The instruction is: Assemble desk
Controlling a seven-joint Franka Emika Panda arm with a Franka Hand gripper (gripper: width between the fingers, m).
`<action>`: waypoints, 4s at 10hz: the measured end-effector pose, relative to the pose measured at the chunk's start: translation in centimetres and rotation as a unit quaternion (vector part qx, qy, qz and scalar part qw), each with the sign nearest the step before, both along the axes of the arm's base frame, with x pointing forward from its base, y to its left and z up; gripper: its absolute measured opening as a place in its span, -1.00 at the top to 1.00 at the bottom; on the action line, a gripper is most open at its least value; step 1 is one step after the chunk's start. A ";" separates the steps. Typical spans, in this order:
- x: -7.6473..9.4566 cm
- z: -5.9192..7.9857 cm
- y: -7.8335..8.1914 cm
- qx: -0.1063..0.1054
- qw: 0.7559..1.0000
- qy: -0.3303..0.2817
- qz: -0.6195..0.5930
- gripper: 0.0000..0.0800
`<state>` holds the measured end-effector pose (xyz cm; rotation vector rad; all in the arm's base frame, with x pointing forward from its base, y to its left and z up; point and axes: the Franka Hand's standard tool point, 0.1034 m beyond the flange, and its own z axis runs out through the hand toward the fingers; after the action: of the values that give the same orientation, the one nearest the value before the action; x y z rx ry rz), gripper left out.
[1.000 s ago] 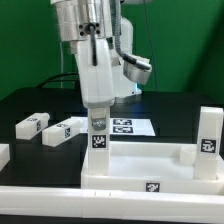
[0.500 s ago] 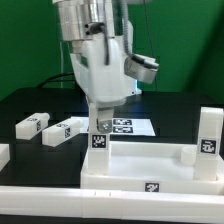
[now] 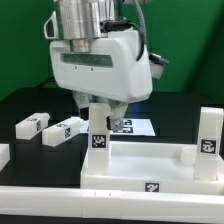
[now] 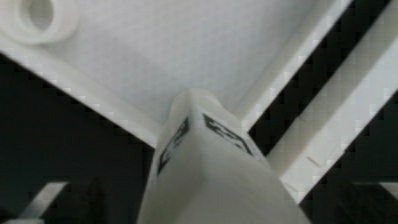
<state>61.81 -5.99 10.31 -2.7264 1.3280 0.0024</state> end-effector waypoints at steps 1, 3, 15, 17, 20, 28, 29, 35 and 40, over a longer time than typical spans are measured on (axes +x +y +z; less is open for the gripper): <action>-0.1 0.0 0.0 -0.023 0.998 0.002 0.058 -0.62; 0.3 0.0 0.1 -0.051 0.985 -0.010 0.166 -0.62; 0.1 -0.3 0.2 -0.067 0.898 -0.026 0.434 0.28; 0.1 -0.3 0.2 -0.067 0.899 -0.026 0.432 0.28; 0.1 -0.3 0.1 -0.065 0.922 -0.024 0.381 0.28; -0.6 -0.3 -2.0 -0.062 0.990 -0.004 0.127 0.25; -0.6 -0.3 -2.1 -0.062 0.990 -0.003 0.127 0.24; -2.4 1.3 -0.1 -0.042 0.999 -0.001 0.030 -0.62; -2.7 1.2 0.8 -0.037 0.999 0.002 0.008 -0.62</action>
Offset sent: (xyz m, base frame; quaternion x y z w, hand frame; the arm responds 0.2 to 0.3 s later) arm -0.0020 0.0029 0.0001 -0.0333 0.0483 -0.1873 0.9805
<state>59.14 -5.15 11.48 -2.7995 1.3343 -0.0402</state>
